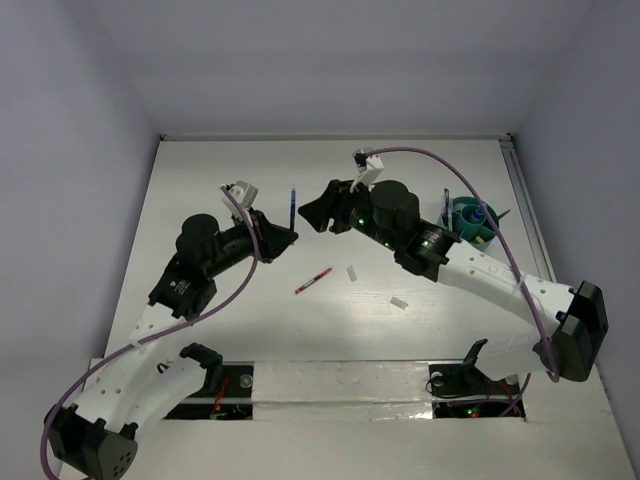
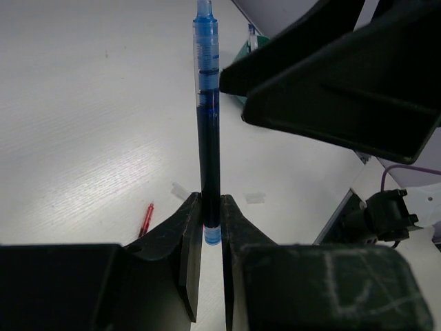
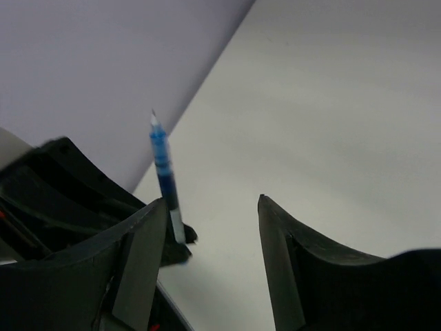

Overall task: Sort the stationery into containers
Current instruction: Pick up the pen from the center of the board, then close the pen cap on the pen.

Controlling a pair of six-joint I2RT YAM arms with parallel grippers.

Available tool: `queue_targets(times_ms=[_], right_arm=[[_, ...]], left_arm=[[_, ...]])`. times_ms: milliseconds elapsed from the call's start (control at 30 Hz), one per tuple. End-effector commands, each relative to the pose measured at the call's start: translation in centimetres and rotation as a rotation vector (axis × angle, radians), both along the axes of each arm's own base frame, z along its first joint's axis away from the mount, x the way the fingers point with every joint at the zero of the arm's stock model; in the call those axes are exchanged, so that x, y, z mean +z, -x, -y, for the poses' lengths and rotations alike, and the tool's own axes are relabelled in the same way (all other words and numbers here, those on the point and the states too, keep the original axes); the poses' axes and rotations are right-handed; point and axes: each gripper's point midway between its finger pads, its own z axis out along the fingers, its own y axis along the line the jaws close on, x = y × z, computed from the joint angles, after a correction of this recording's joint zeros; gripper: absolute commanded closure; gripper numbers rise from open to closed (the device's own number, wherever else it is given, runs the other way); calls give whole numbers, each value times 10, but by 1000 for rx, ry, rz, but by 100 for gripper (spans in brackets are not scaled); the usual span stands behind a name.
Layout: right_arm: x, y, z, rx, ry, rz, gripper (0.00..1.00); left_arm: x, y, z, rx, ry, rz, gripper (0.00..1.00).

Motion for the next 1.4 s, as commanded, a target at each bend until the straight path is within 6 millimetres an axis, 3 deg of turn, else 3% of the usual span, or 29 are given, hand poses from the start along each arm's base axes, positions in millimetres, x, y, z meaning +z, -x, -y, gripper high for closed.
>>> queue_targets(times_ms=[0, 133, 233, 267, 300, 367, 433, 533, 667, 700, 867, 1133, 1367], right_arm=[[5, 17, 19, 18, 69, 18, 38], [-12, 27, 47, -26, 145, 4, 38], [-46, 38, 71, -58, 230, -71, 56], [-58, 41, 77, -70, 256, -103, 74], [-70, 42, 85, -90, 279, -141, 82], [-113, 55, 103, -118, 373, -269, 96], [-146, 64, 120, -147, 448, -360, 100], [-184, 84, 147, -178, 583, -497, 97], [-216, 103, 174, -192, 725, -660, 60], [-222, 105, 178, -189, 733, -696, 57], [-238, 91, 214, -264, 808, -761, 44], [-271, 84, 210, -119, 1006, -822, 40], [-282, 71, 206, -104, 1060, -817, 41]], left_arm=[[19, -6, -11, 59, 4, 99, 100], [23, -13, -25, 135, -13, 119, 100], [25, -15, -28, 152, -28, 131, 100], [24, -15, -30, 158, -33, 131, 100], [25, -15, -31, 164, -36, 133, 100], [24, -17, -32, 171, -49, 141, 100], [24, -18, -33, 175, -53, 145, 100], [23, -17, -32, 172, -53, 143, 100], [20, -14, -31, 163, -62, 130, 100], [21, -14, -31, 163, -63, 132, 100], [22, -10, -31, 157, -60, 141, 100], [22, -8, -28, 148, -66, 143, 100], [22, -8, -29, 153, -80, 147, 100]])
